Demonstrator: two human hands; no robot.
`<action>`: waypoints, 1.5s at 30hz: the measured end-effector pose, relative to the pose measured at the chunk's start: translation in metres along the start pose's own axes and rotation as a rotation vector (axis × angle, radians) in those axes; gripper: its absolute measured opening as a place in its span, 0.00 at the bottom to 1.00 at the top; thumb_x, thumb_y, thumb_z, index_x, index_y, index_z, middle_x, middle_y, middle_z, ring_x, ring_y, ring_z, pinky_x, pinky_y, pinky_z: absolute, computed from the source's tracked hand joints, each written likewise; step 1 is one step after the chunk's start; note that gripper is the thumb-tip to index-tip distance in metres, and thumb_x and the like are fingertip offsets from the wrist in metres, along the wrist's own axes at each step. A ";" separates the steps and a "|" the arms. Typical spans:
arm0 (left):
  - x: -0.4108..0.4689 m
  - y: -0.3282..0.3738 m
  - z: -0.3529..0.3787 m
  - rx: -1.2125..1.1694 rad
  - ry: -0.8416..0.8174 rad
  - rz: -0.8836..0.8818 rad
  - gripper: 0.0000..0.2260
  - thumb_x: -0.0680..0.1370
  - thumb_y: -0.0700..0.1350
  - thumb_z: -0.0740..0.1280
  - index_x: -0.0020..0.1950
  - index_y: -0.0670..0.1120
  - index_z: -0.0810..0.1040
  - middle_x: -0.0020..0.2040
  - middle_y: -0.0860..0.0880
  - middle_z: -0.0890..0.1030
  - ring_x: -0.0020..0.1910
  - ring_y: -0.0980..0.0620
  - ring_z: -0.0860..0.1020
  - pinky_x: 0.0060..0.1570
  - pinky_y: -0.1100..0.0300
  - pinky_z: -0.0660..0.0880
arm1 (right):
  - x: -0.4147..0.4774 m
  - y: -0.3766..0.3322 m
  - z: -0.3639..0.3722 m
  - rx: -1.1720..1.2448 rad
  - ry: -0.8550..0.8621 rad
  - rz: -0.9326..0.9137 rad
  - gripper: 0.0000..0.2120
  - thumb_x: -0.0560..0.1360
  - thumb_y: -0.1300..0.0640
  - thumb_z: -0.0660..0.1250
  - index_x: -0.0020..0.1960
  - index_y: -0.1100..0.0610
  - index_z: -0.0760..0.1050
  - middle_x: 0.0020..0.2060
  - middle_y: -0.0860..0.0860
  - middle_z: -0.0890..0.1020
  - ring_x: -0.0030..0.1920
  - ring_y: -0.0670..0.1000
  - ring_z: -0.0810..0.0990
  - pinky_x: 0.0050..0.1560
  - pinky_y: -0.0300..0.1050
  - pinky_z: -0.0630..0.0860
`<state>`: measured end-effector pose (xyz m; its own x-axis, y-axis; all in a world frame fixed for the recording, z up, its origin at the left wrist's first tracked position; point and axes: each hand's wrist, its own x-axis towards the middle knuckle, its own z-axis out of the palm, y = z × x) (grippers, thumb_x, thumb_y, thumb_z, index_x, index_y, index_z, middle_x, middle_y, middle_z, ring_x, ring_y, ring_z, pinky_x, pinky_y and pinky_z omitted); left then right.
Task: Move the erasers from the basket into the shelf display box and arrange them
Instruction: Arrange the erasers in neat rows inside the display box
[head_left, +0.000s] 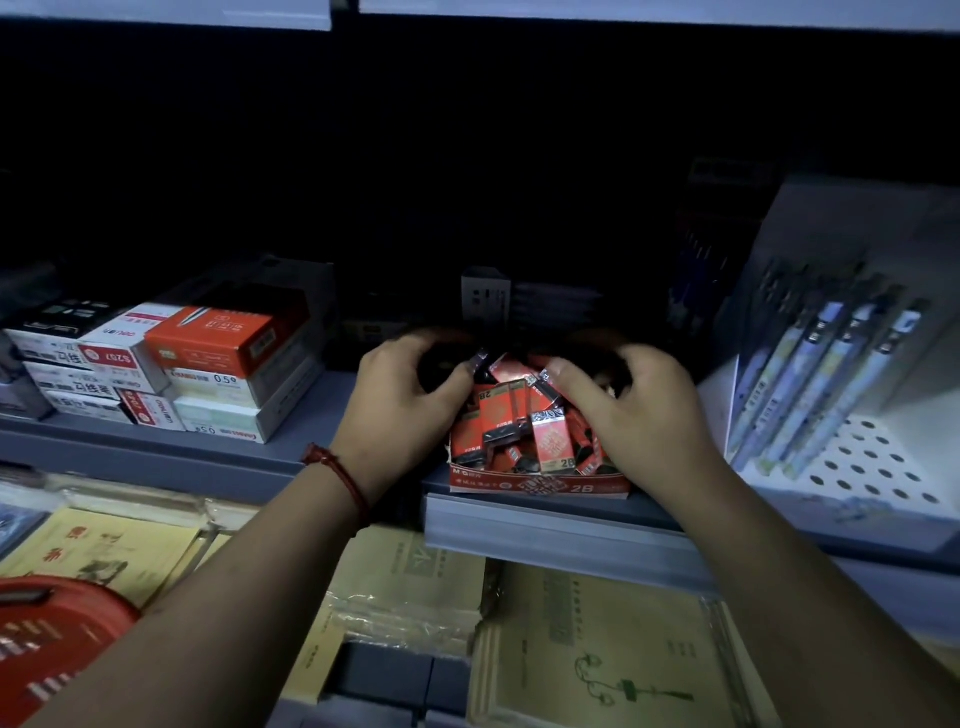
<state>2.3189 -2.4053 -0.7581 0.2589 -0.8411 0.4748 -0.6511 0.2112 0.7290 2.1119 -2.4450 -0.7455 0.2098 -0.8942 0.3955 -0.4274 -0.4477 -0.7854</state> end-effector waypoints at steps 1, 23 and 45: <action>0.000 0.000 0.000 0.000 -0.011 -0.015 0.09 0.78 0.46 0.70 0.58 0.50 0.83 0.51 0.58 0.83 0.50 0.65 0.80 0.48 0.71 0.77 | 0.000 0.001 0.001 -0.005 0.019 0.009 0.08 0.76 0.45 0.70 0.45 0.50 0.82 0.32 0.41 0.81 0.36 0.38 0.80 0.33 0.29 0.70; 0.028 -0.013 0.000 0.704 -0.393 -0.074 0.16 0.84 0.52 0.58 0.53 0.41 0.78 0.55 0.37 0.81 0.55 0.37 0.79 0.48 0.53 0.72 | -0.001 0.004 0.003 0.012 0.001 0.055 0.09 0.78 0.48 0.67 0.45 0.50 0.82 0.33 0.45 0.82 0.35 0.42 0.80 0.34 0.34 0.72; 0.027 -0.033 -0.039 0.306 -0.167 -0.081 0.13 0.77 0.46 0.72 0.62 0.49 0.83 0.53 0.51 0.86 0.53 0.51 0.83 0.46 0.68 0.72 | 0.007 -0.001 0.004 -0.034 -0.018 0.060 0.05 0.77 0.52 0.68 0.43 0.49 0.80 0.29 0.52 0.80 0.32 0.47 0.78 0.36 0.42 0.73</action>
<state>2.3754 -2.4156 -0.7497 0.2152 -0.9240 0.3160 -0.8233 0.0024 0.5676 2.1171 -2.4506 -0.7435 0.1984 -0.9193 0.3399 -0.4695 -0.3936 -0.7904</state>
